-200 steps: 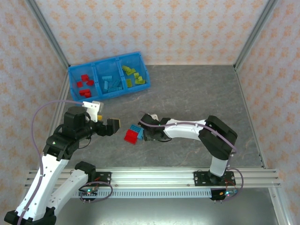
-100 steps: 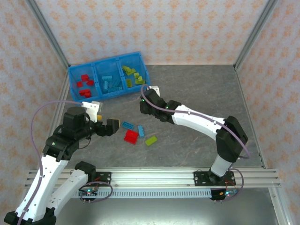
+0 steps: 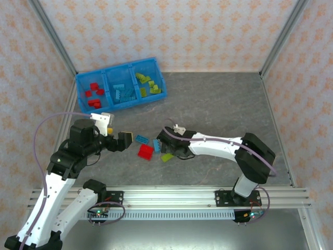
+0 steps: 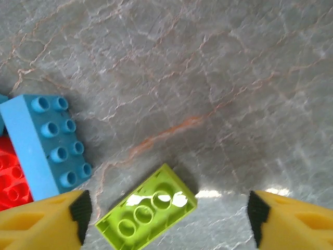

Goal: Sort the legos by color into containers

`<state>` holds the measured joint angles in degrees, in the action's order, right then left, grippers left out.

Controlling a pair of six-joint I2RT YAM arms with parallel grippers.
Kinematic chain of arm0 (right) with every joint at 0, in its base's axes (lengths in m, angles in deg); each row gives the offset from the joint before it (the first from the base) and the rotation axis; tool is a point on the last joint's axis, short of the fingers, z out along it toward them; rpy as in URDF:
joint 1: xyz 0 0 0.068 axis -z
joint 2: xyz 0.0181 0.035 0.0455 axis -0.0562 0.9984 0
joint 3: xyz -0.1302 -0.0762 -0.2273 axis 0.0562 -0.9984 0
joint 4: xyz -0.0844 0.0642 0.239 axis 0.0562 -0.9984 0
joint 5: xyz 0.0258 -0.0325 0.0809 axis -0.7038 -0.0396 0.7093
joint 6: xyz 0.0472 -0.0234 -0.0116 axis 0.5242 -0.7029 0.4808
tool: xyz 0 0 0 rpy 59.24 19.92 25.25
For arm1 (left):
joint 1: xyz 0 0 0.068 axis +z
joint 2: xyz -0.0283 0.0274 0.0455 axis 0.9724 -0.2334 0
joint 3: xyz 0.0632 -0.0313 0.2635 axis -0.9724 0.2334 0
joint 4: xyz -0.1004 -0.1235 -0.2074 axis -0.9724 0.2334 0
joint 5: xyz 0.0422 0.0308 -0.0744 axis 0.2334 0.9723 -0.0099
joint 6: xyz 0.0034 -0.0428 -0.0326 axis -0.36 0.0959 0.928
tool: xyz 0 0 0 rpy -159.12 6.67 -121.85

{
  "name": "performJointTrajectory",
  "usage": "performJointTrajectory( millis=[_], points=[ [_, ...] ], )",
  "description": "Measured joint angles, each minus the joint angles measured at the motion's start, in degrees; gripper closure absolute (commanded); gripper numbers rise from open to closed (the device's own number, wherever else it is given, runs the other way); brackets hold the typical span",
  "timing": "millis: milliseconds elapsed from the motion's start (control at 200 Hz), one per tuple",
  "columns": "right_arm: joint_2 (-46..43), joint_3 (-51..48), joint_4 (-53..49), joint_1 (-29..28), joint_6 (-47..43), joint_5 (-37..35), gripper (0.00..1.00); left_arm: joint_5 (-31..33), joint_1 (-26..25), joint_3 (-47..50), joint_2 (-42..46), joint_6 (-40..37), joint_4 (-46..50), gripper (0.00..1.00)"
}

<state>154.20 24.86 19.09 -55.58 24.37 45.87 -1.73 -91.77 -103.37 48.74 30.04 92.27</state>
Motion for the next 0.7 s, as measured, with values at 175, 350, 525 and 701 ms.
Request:
performJointTrajectory(
  millis=[175,350,525,701],
  points=[
    [4.37,5.16,-4.26,-0.96,9.6,2.51,0.08,-0.02,0.0,0.0,-0.61,0.0,0.0,0.0],
    [10.97,11.08,-6.67,-0.92,15.61,6.03,0.14,0.0,0.0,0.0,-0.68,0.0,0.02,0.0],
    [11.67,11.23,-6.1,-0.92,19.69,9.16,0.22,0.0,0.0,0.0,-0.68,0.0,0.02,0.0],
    [12.33,9.68,-5.97,-0.94,20.28,9.77,0.2,0.0,0.0,0.0,-0.68,0.0,0.02,0.0]
  ],
)
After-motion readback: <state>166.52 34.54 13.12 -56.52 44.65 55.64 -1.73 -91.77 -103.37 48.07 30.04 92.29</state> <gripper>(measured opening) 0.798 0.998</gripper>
